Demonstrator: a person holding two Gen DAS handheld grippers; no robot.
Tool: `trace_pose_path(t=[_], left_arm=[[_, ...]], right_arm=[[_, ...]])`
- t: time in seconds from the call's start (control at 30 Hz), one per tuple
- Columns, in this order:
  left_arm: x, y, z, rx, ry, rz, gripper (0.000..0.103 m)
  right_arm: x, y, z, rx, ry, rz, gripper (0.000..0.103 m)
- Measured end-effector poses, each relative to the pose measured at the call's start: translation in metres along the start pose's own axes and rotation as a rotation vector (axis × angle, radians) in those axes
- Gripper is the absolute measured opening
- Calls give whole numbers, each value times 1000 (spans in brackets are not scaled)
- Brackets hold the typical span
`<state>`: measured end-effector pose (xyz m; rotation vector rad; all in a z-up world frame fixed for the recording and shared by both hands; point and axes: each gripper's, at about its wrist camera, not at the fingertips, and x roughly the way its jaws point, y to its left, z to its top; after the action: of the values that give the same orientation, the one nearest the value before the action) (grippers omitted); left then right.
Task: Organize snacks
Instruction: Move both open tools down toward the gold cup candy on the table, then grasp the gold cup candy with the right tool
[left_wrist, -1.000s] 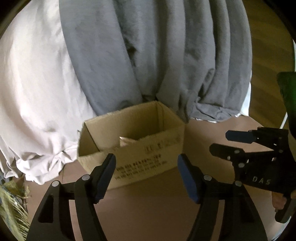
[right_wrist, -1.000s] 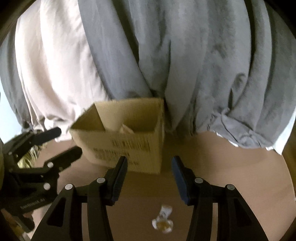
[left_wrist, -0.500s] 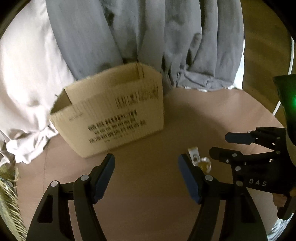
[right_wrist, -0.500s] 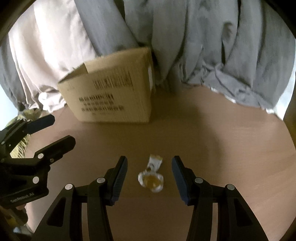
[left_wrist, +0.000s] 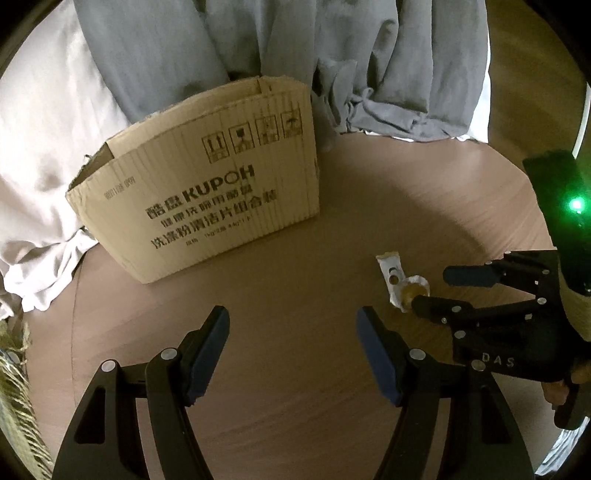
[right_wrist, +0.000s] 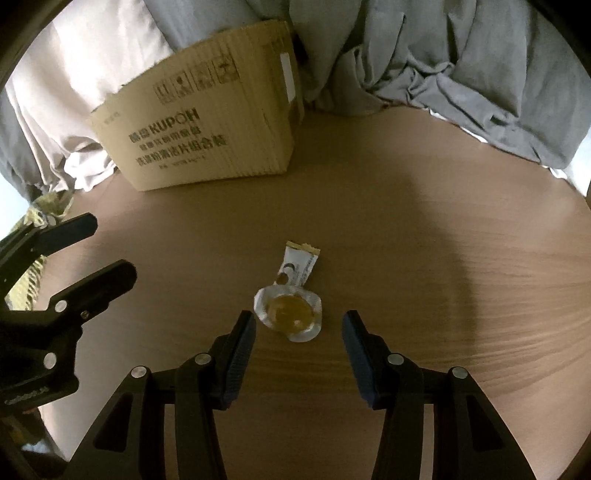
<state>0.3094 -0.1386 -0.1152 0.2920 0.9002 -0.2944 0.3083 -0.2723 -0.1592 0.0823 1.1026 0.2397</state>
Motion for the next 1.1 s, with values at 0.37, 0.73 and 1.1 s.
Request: trace_pose_path(t=[0.37,0.73,1.1], left_arm=[[8,6,-3,-20,32,-3,71],[12,5,-1,-18,42,-36,71],[4,-12,7,20,15,-74,71]], right_arm=[[19,1,4,-20,35,5,44],[17,2,1,-15,24,4,34],[-18,0,-19,45,-42,21,34]])
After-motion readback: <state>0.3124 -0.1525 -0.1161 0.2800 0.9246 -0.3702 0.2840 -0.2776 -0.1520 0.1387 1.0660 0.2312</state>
